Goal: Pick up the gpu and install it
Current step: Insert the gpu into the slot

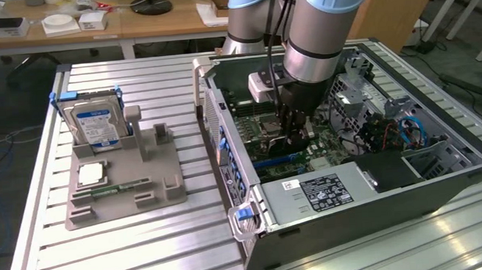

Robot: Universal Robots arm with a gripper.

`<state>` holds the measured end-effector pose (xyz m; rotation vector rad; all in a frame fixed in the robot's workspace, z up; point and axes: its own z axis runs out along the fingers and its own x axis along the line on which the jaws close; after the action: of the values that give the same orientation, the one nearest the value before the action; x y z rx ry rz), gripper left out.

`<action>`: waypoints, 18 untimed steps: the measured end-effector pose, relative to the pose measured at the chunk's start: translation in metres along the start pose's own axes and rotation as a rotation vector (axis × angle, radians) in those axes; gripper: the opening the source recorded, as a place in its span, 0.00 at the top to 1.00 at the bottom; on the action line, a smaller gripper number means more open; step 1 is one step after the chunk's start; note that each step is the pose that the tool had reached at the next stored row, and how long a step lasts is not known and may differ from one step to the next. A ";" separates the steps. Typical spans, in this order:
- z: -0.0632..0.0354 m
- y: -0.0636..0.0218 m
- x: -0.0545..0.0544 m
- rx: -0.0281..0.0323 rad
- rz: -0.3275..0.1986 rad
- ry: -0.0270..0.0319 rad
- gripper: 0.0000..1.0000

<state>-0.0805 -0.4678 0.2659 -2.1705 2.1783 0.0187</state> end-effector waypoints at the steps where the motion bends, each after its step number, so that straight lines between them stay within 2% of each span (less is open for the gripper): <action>1: 0.0000 0.0000 0.000 0.0000 0.000 0.0000 0.75; 11: 0.0058 0.0003 0.000 0.0001 0.000 -0.0003 0.75; 18: 0.0060 0.0006 0.000 0.0001 0.000 -0.0002 0.75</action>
<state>-0.0808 -0.4678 0.2599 -2.1702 2.1783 0.0189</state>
